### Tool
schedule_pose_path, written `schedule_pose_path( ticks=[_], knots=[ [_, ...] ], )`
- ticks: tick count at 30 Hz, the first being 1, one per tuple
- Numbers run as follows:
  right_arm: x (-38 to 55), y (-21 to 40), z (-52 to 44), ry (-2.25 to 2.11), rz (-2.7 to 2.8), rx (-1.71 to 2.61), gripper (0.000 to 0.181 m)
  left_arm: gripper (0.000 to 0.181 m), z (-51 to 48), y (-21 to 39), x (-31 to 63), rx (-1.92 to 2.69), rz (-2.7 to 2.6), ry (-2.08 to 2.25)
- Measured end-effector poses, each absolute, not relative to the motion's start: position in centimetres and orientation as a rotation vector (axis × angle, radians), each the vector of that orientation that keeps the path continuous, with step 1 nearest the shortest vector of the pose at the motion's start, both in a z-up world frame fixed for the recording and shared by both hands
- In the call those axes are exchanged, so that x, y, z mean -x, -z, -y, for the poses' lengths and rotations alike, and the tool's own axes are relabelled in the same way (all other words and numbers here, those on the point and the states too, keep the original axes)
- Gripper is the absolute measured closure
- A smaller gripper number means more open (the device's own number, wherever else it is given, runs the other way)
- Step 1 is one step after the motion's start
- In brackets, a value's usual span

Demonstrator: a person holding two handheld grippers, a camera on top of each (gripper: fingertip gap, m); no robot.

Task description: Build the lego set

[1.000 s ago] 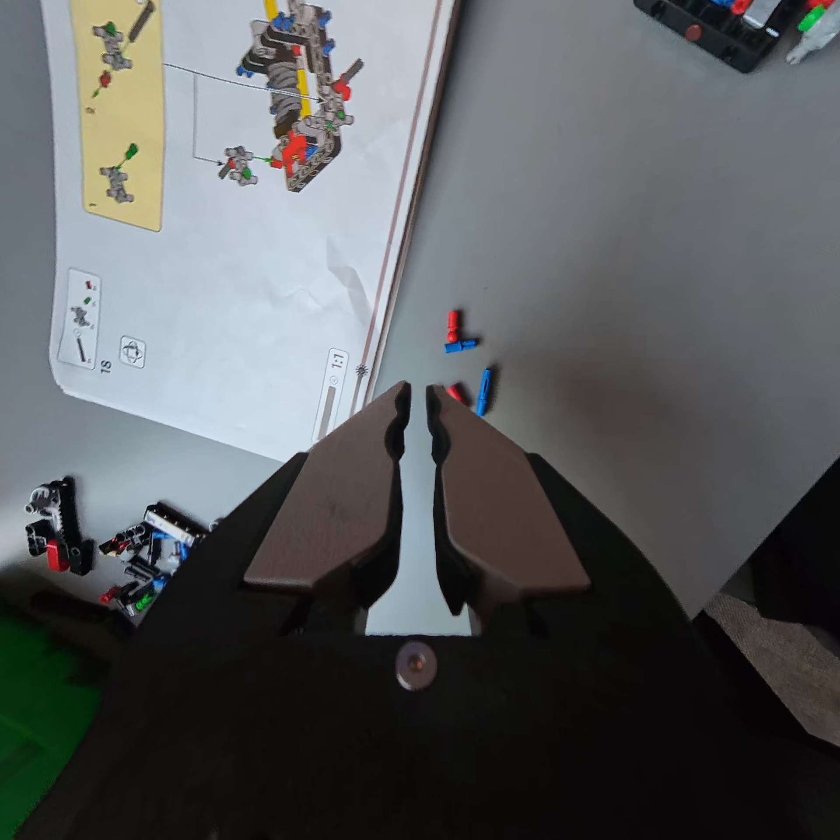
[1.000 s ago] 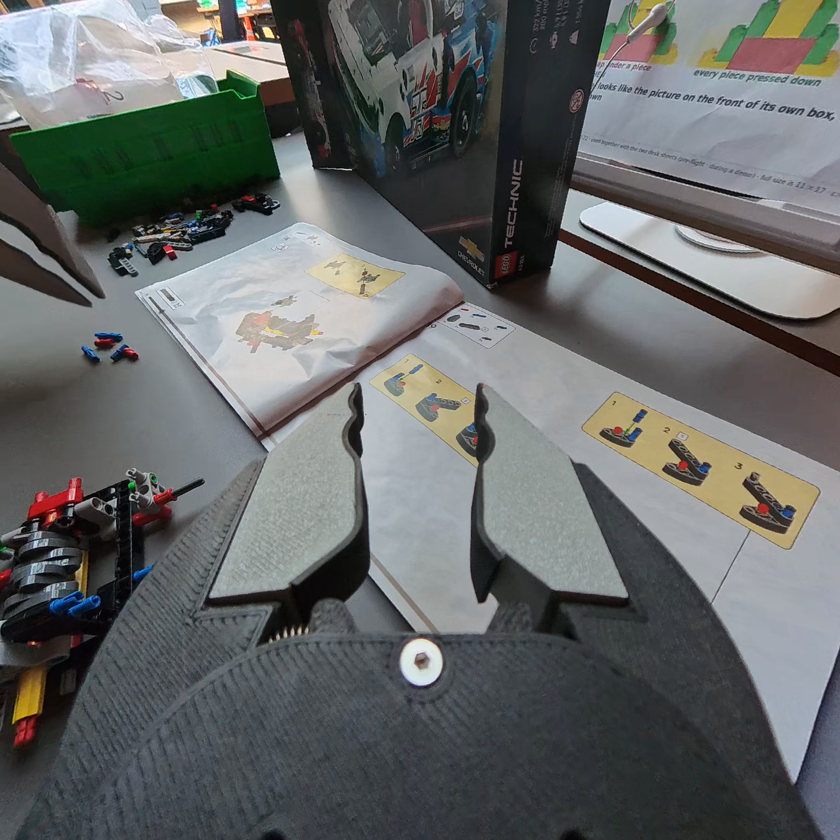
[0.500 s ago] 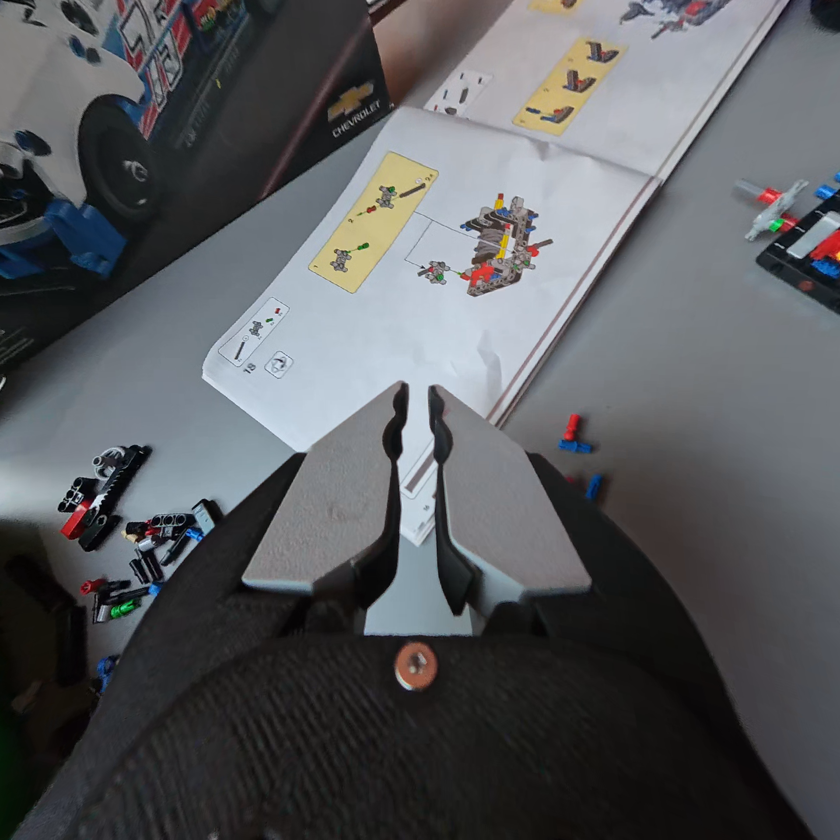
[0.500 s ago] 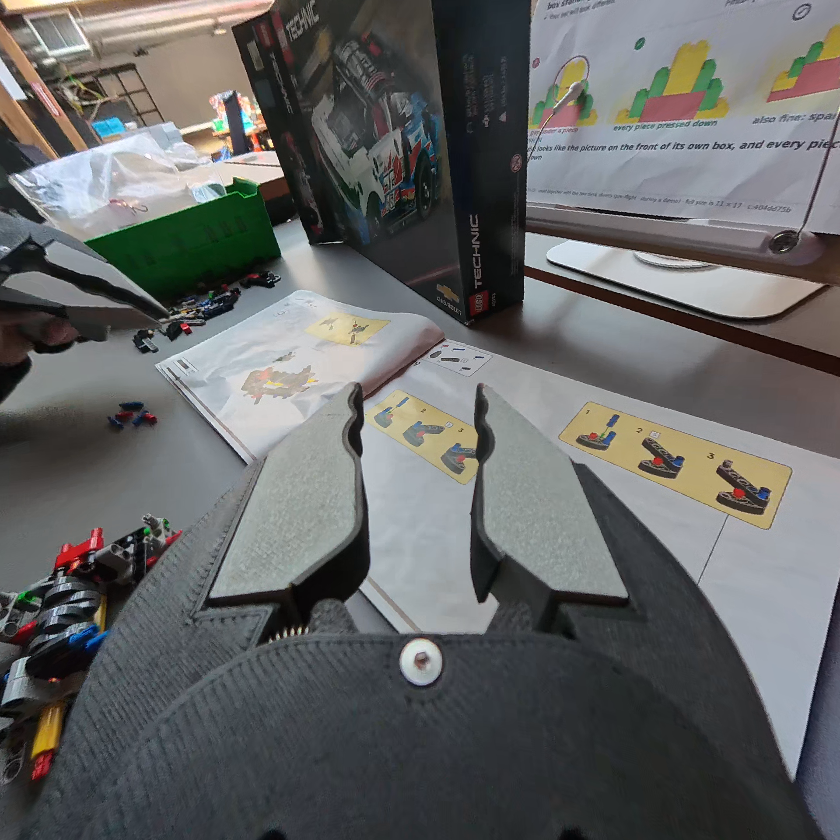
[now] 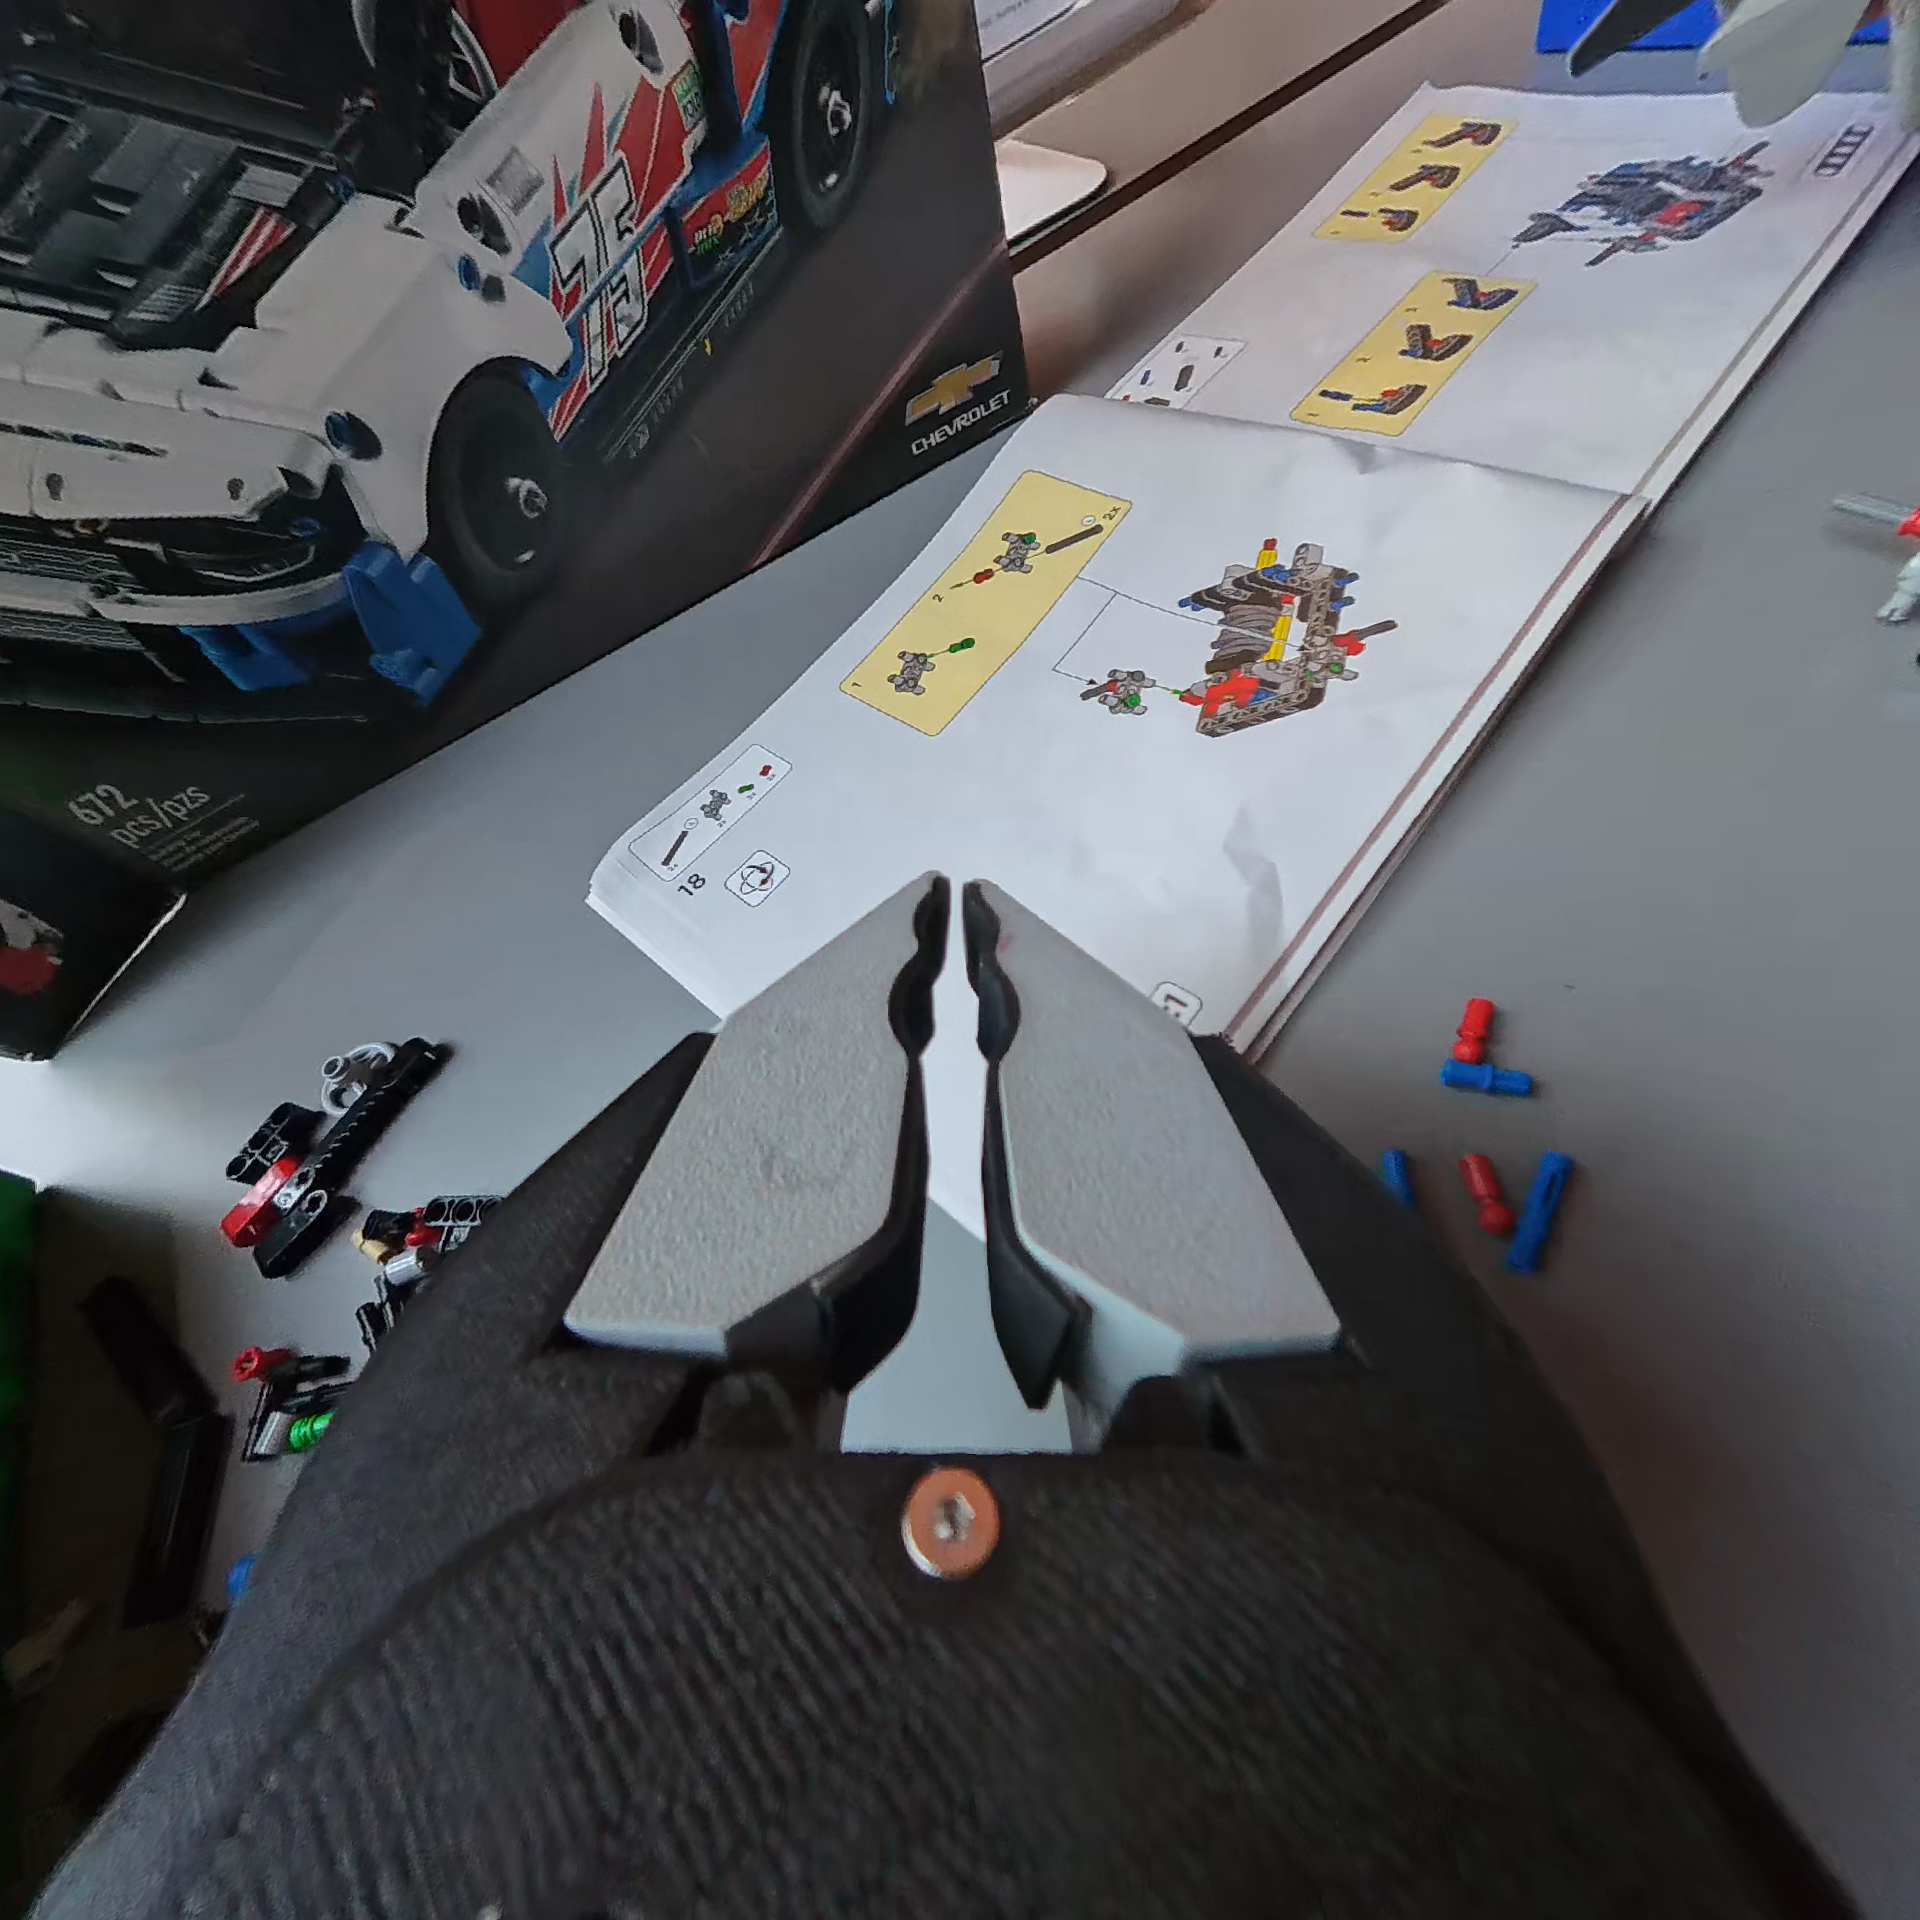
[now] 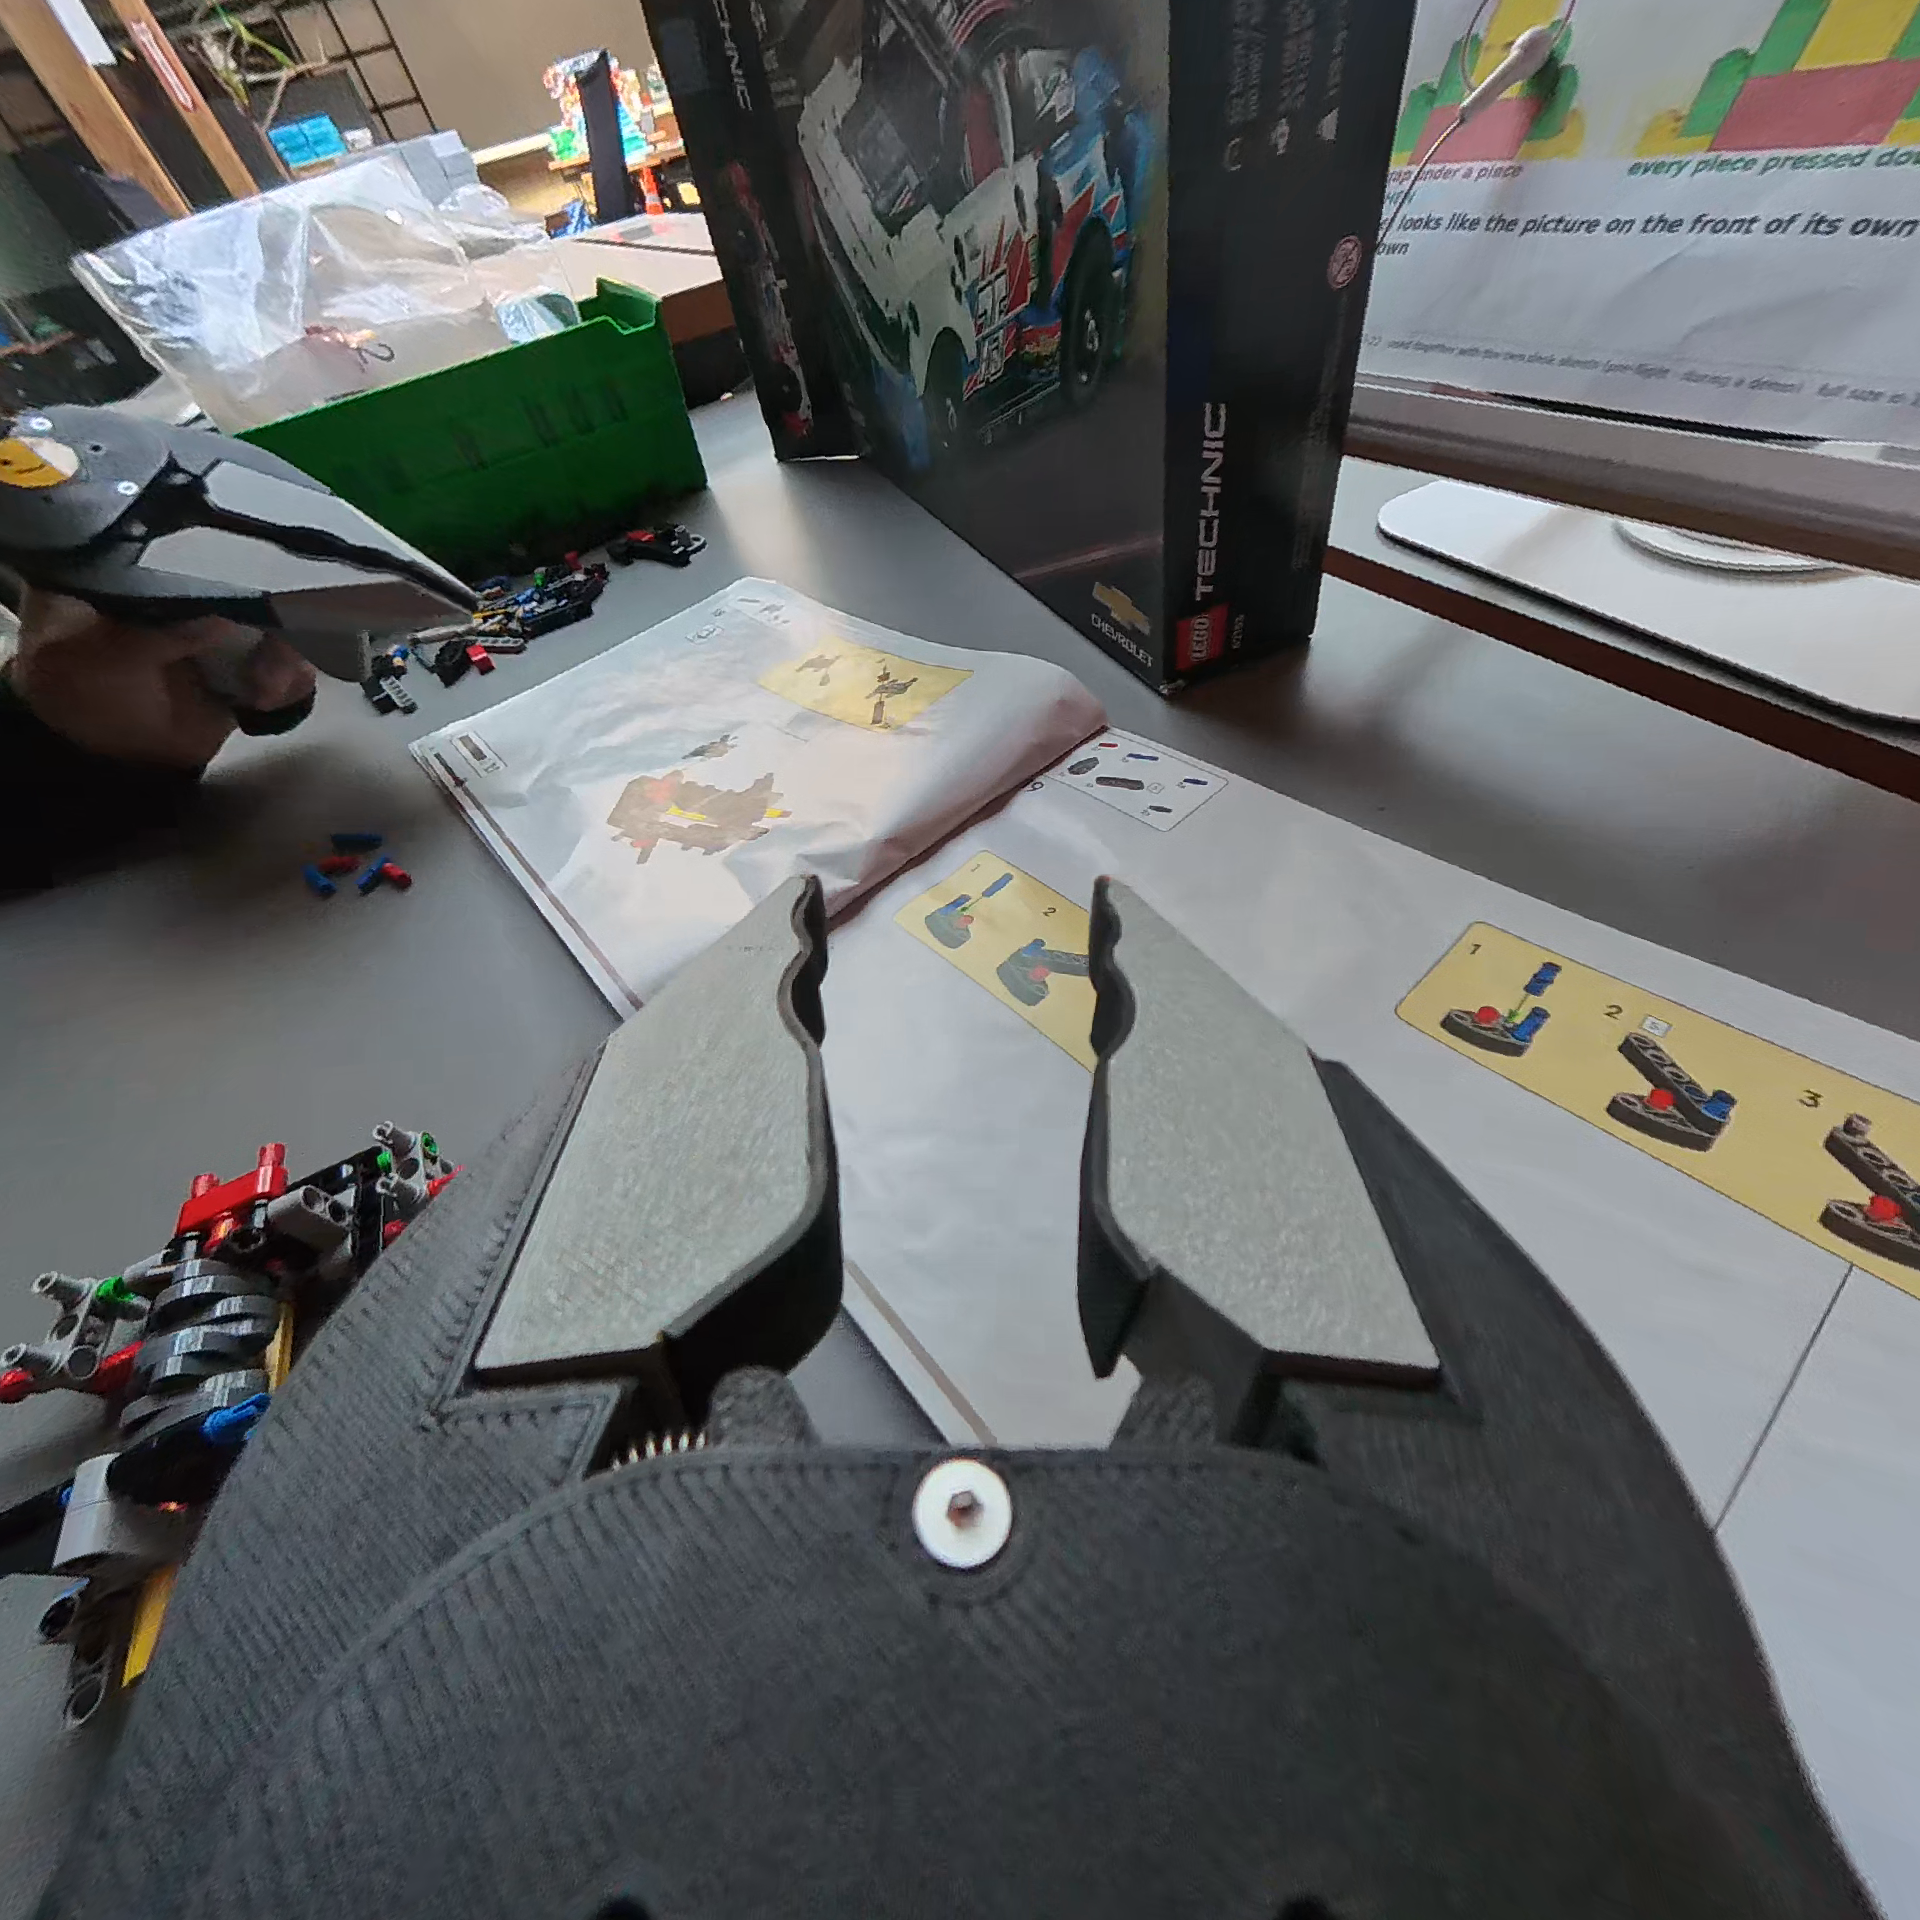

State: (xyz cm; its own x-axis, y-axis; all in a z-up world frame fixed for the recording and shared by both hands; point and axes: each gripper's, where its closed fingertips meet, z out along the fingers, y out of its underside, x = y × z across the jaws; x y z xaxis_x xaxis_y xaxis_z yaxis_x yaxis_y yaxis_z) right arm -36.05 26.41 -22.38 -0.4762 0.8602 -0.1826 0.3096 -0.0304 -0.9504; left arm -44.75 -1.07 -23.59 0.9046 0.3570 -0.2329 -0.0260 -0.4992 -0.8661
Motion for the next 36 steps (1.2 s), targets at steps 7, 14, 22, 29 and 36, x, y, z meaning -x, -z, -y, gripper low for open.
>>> schedule_pose_path(
  ticks=[7,14,22,29,36],
  knots=[
    [36.0,22.8,-25.8,-1.503,1.827,1.204,0.133,0.181,1.4,23.0,44.6,1.992,0.270,-0.372],
    [35.9,22.5,-26.0,-1.525,1.801,1.210,0.133,0.181,4.7,23.4,43.8,2.008,0.407,-0.411],
    [35.8,22.7,-25.6,-1.509,1.821,1.202,0.133,0.176,13.0,22.3,48.0,2.143,0.826,-0.442],
    [35.5,22.7,-25.7,-1.506,1.813,1.212,0.134,0.181,12.6,22.8,50.6,2.308,0.829,-0.404],
    [35.4,22.6,-26.1,-1.513,1.793,1.227,0.134,0.181,10.8,26.3,52.5,2.468,0.877,-0.260]
  ],
)
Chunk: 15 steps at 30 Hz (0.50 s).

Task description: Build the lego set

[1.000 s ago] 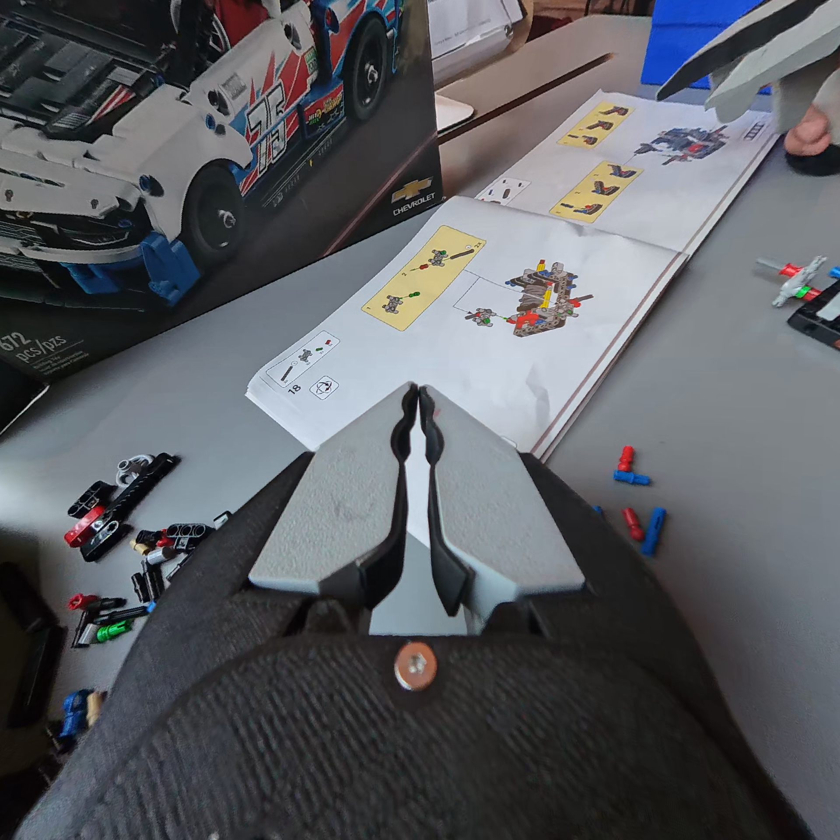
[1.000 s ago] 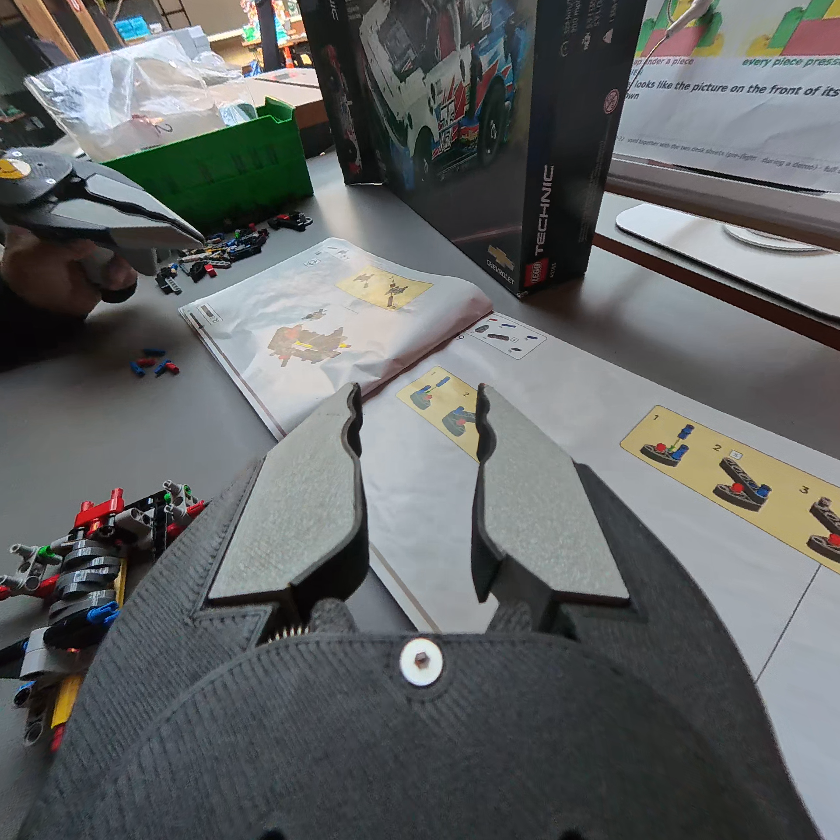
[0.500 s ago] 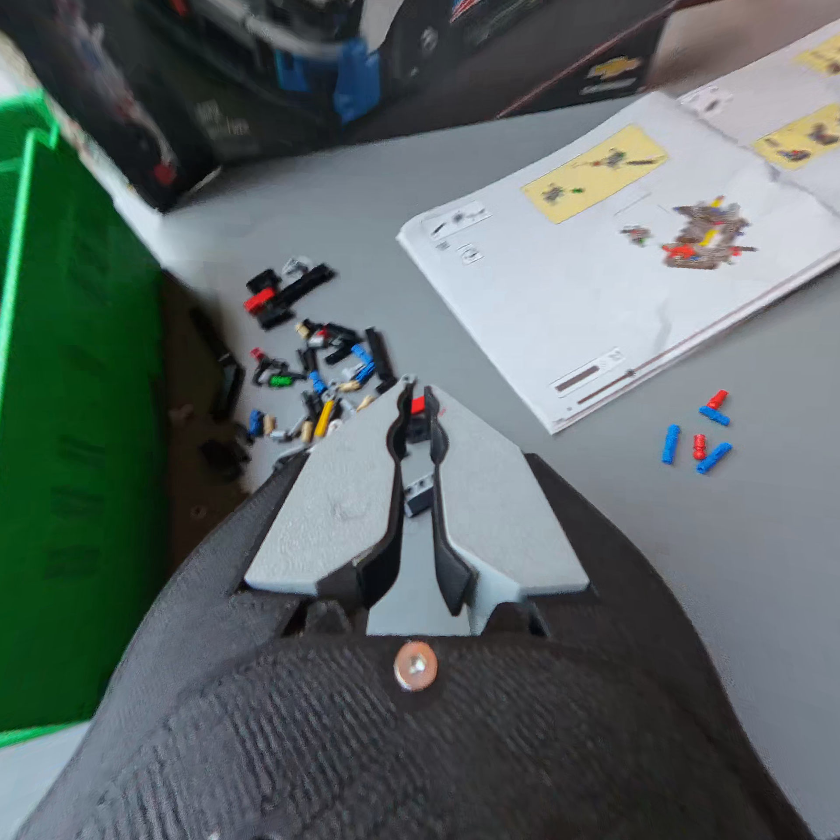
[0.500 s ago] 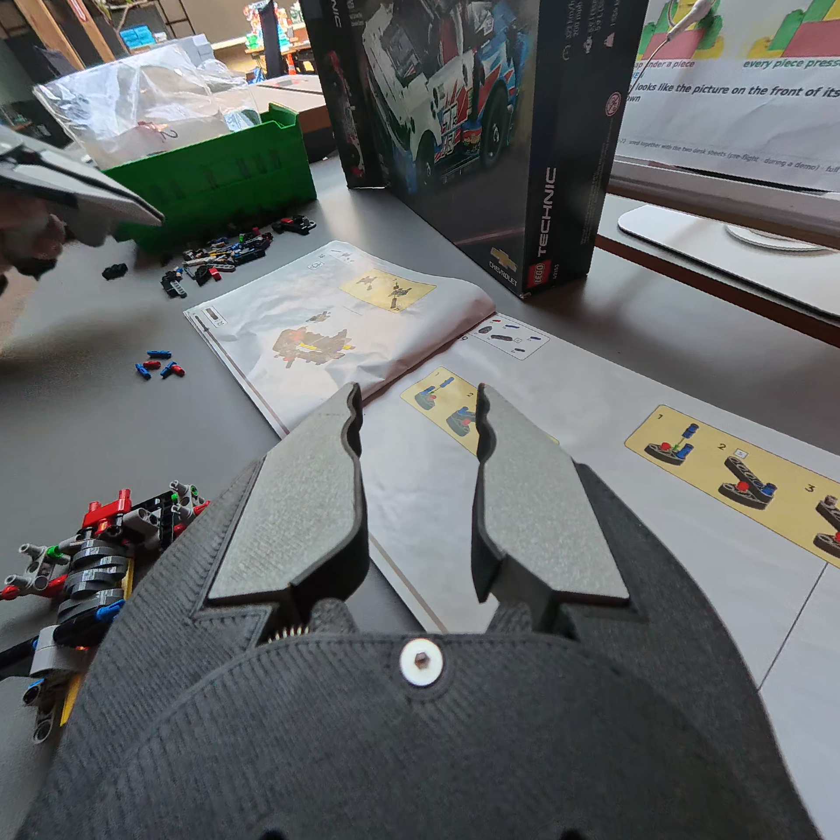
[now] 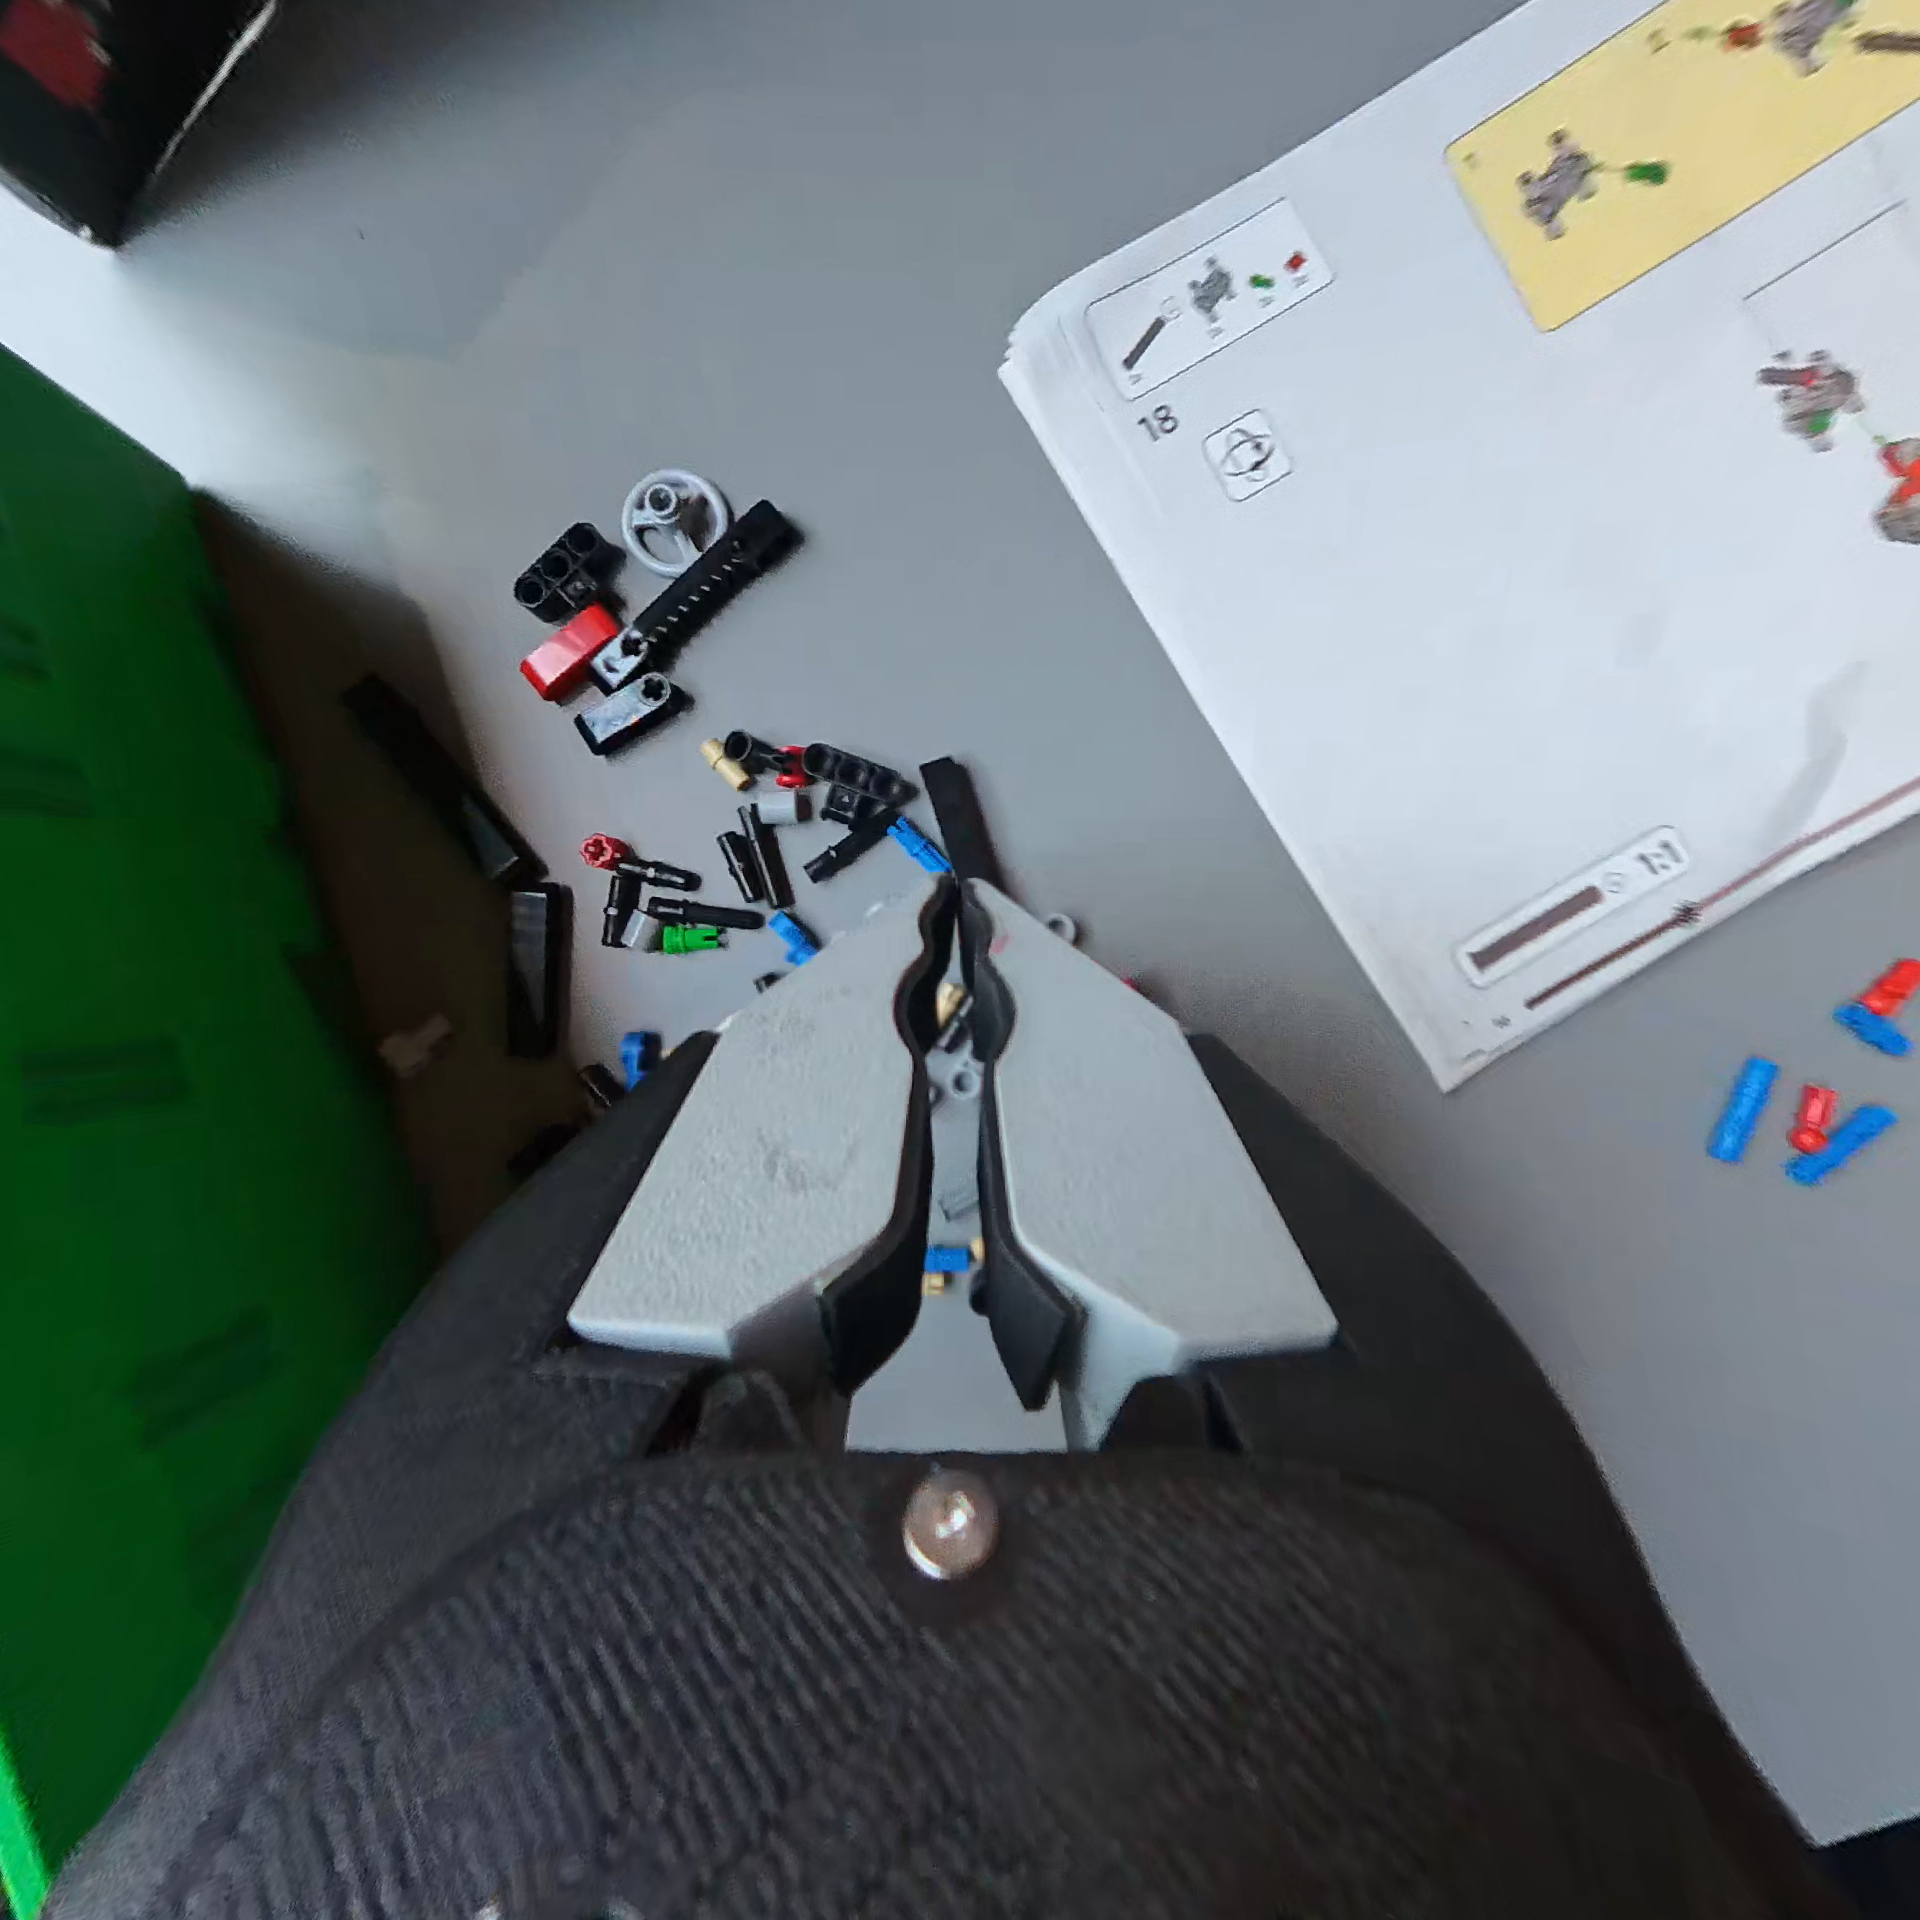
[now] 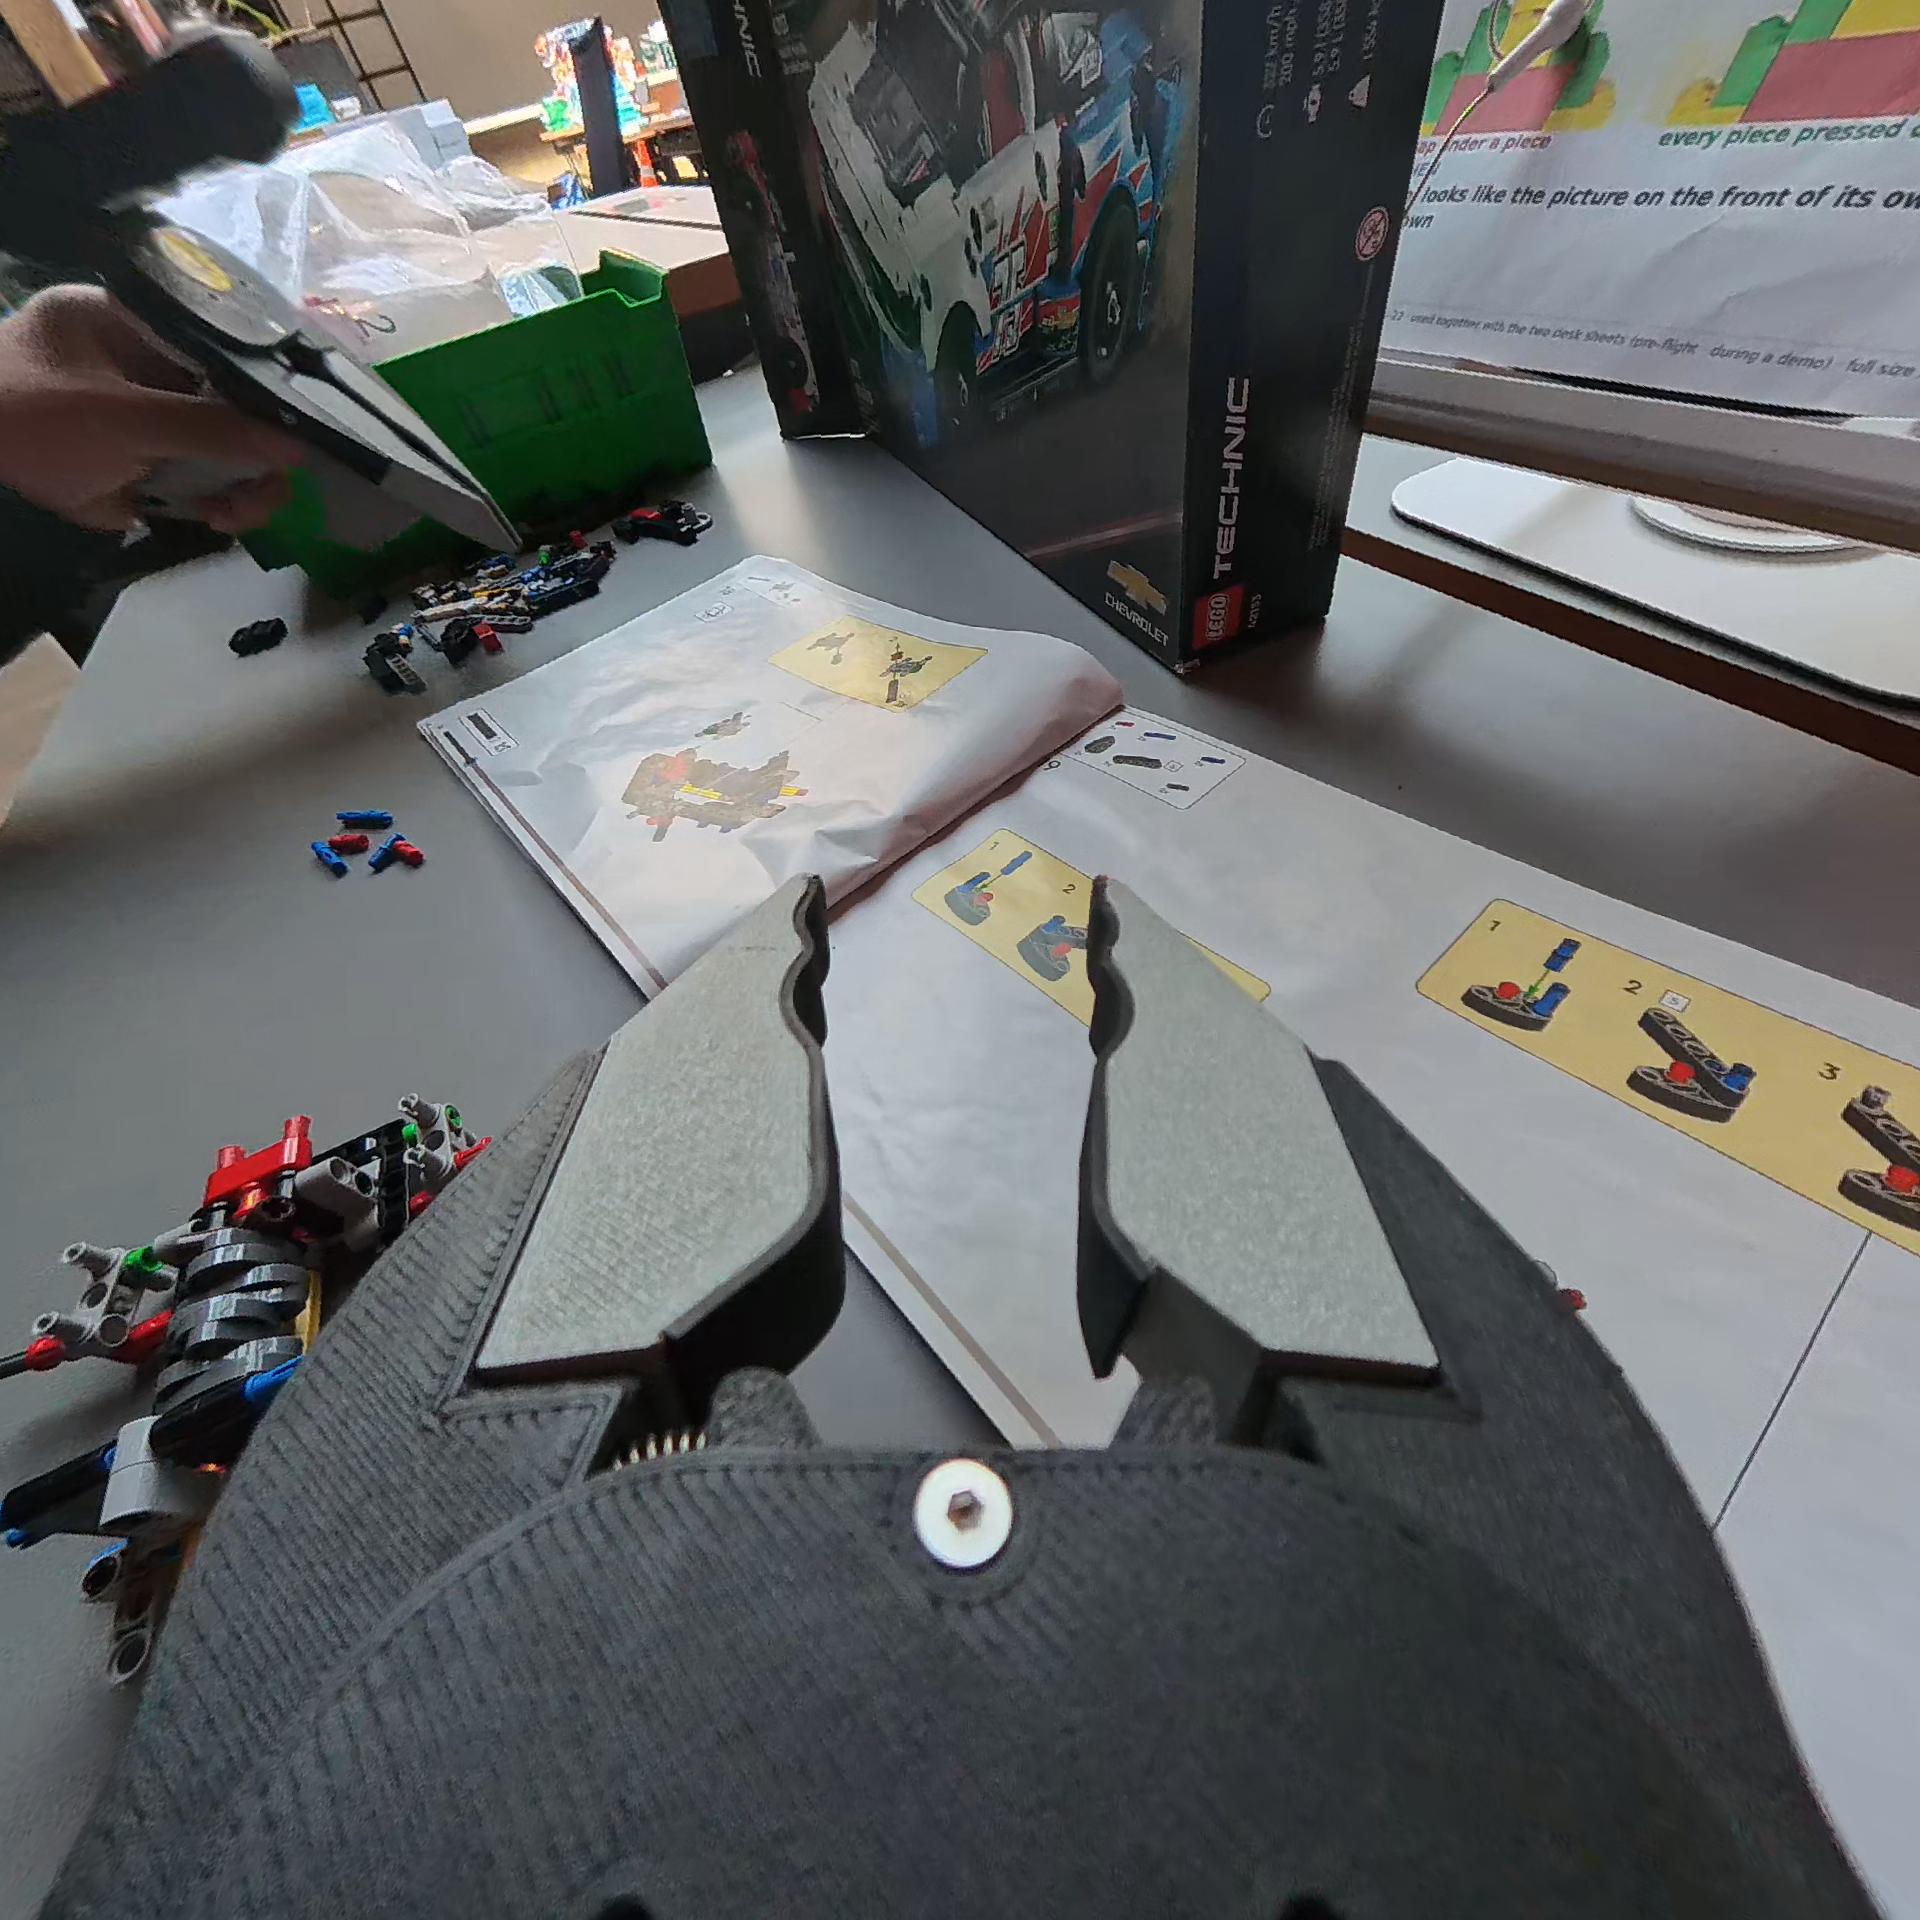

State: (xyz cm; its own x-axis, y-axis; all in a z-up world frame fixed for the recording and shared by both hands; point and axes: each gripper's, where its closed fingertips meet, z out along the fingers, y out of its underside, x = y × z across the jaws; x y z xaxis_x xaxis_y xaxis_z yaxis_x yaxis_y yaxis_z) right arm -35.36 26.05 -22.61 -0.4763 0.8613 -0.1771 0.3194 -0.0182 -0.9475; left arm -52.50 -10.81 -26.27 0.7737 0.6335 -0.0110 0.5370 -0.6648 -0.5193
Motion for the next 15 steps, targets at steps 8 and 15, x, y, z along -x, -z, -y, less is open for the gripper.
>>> schedule_pose_path(
  ticks=[8,15],
  knots=[
    [35.4,22.9,-25.8,-1.510,1.820,1.230,0.134,0.174,10.6,28.6,53.4,2.513,0.980,-0.079],
    [35.5,22.8,-25.8,-1.515,1.821,1.229,0.135,0.172,10.7,28.6,54.1,2.512,1.014,-0.071]
  ],
)
